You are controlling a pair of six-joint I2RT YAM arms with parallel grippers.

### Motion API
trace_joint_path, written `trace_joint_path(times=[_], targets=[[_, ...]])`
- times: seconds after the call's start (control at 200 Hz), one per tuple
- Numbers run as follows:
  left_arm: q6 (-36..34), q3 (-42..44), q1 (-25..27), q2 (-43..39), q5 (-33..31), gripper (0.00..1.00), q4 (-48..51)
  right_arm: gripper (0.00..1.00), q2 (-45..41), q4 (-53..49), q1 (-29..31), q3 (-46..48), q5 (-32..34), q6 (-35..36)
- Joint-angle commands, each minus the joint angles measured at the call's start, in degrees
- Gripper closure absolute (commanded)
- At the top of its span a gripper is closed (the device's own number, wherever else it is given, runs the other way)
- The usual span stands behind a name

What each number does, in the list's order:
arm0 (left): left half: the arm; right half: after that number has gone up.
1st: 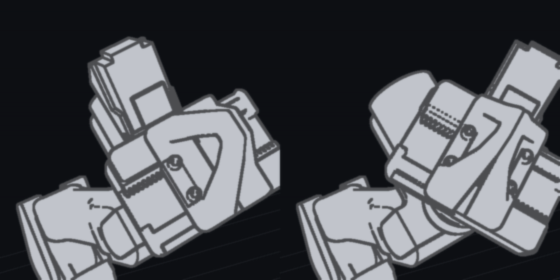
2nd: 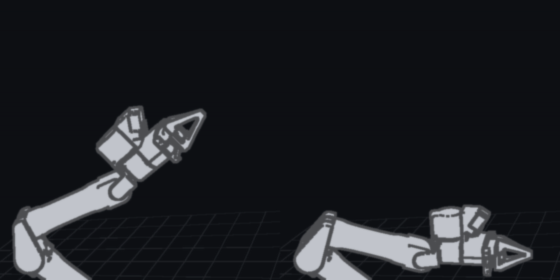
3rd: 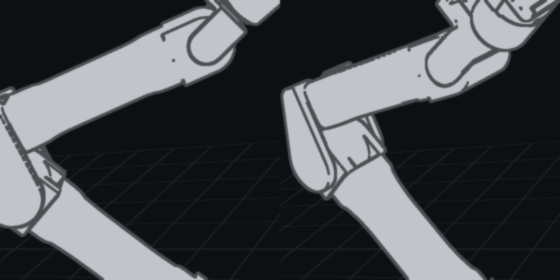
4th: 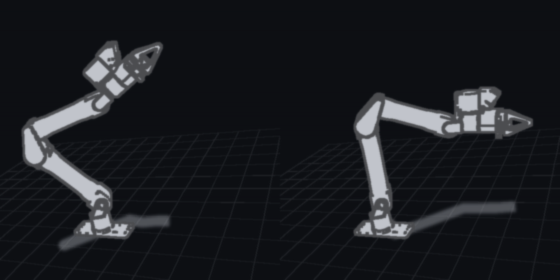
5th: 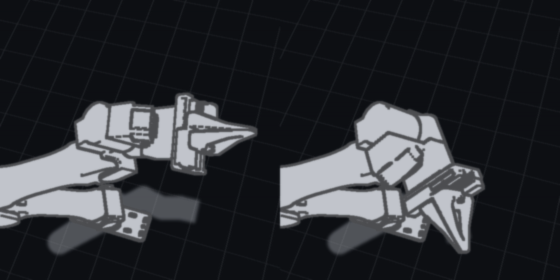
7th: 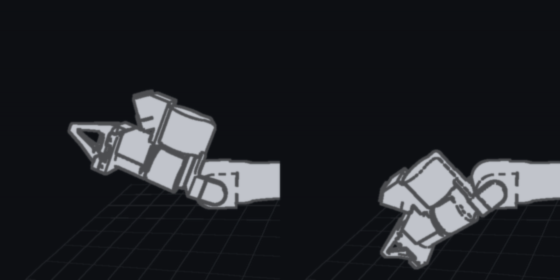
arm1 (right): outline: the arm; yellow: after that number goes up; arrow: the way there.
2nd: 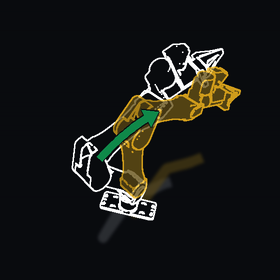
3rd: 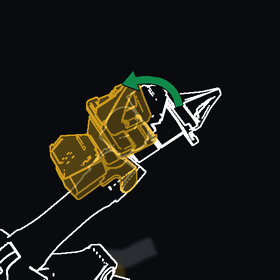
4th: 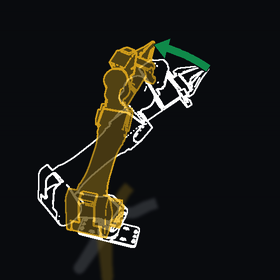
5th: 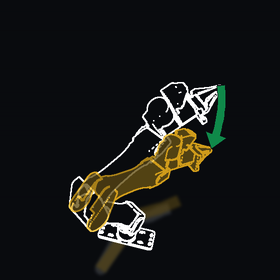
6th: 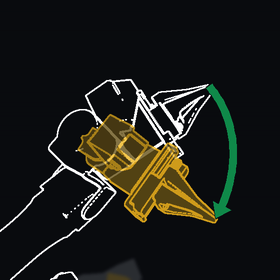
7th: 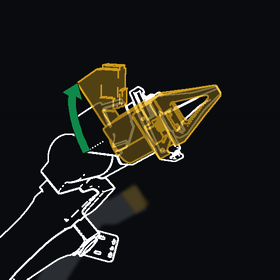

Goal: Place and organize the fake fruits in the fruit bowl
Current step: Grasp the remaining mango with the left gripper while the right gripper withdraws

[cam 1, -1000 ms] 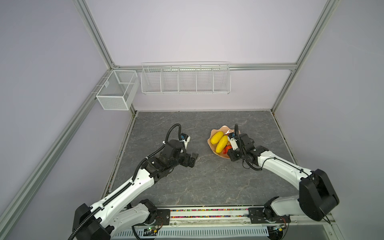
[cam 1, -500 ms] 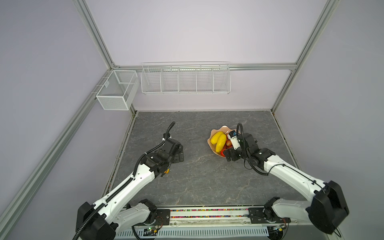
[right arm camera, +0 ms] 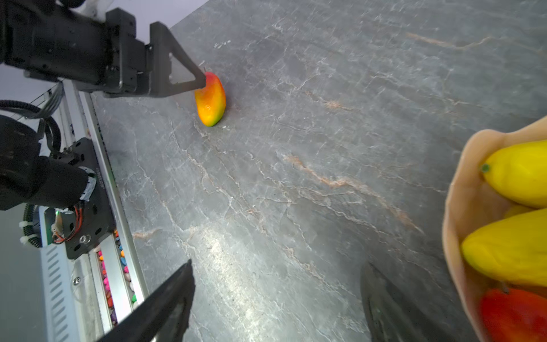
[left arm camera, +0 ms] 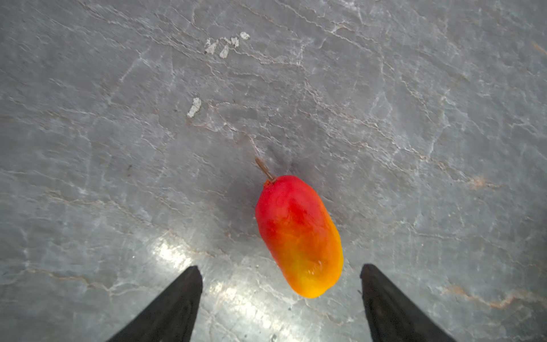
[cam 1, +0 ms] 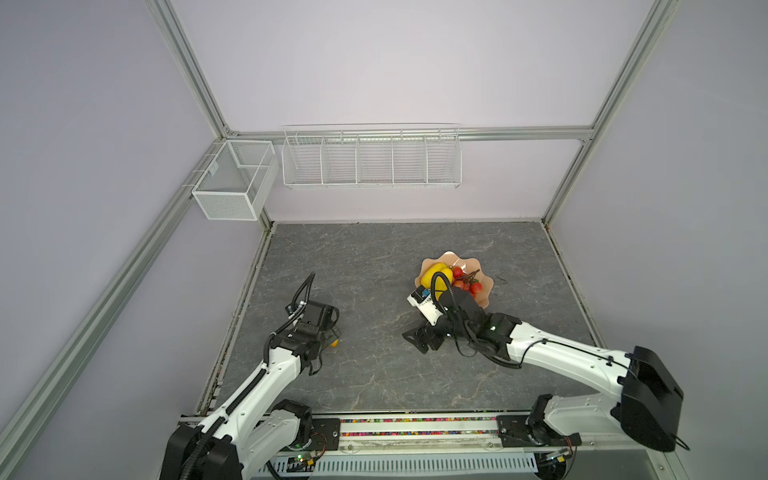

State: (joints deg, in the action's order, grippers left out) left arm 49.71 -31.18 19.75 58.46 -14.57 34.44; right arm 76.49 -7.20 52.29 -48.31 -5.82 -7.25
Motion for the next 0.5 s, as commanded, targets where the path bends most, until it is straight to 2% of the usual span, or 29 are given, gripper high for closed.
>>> trace_joint_path(times=[0.0, 0.225, 0.36, 0.495], targets=[[0.3, 0.4, -0.8, 2.5, 3.8, 0.17, -6.7, 0.12, 0.2, 3.8, 0.4, 0.7, -1.6, -0.8], [1.4, 0.2, -1.2, 9.5, 4.2, 0.26, -9.8, 0.12, 1.1, 3.1, 0.4, 0.6, -0.9, 0.0], [1.4, 0.7, -1.3, 12.0, 5.0, 0.38, -11.8, 0.12, -0.1, 3.0, 0.2, 1.1, -0.7, 0.0], [-1.3, -0.6, -1.2, 12.5, 8.7, 0.58, -13.5, 0.12, -2.8, 2.6, -2.3, 2.8, 0.0, -1.7]])
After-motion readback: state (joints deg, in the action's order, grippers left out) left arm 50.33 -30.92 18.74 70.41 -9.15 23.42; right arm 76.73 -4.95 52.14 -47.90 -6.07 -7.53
